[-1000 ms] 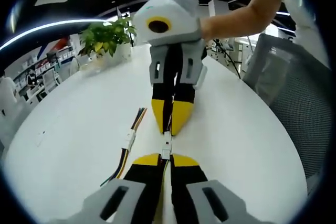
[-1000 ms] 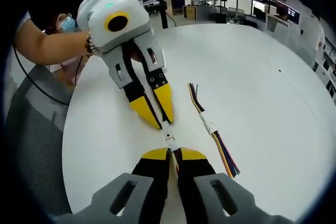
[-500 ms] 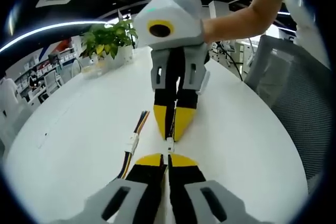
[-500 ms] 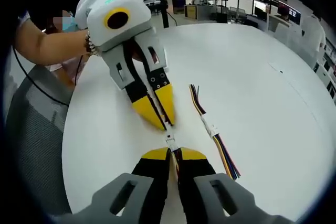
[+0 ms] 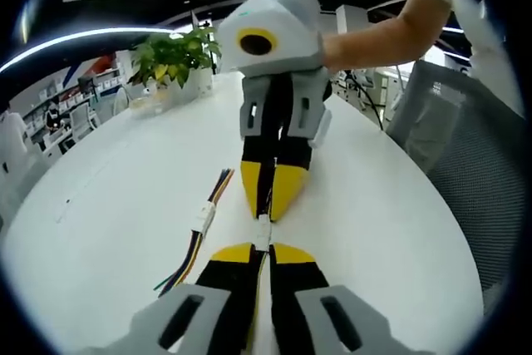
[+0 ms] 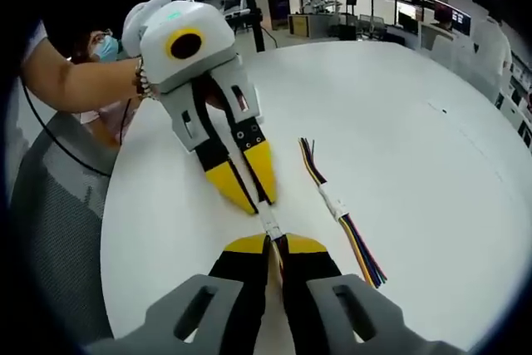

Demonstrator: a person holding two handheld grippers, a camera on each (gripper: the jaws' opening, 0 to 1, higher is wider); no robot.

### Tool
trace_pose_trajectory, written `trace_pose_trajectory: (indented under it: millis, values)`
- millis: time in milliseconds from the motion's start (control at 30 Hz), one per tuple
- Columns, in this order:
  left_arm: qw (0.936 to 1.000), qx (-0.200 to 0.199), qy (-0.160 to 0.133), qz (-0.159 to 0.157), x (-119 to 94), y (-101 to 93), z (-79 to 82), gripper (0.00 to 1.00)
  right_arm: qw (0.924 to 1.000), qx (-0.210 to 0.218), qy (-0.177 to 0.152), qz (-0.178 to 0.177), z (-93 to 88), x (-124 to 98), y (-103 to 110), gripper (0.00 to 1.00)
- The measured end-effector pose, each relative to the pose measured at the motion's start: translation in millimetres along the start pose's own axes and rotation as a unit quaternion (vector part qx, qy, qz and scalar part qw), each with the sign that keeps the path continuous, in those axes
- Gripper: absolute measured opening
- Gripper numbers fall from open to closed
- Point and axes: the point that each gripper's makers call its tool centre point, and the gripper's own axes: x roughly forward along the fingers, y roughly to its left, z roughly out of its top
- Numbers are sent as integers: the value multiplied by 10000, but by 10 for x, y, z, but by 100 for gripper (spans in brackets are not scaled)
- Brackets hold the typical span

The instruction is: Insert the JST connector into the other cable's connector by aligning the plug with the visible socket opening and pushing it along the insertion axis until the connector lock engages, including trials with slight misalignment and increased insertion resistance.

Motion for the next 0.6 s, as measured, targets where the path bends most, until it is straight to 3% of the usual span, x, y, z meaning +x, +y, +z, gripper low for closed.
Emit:
trace_pose_trajectory:
  millis: [233,600]
  values:
    - [10000,20,-26,-12,15,-22,20,0,9999,-147,-38,-33,-1,11,8,2]
    - [9999,-120,-63,-45,20,-26,31,0,9998,-25,-187,-37,8,-3,70,2]
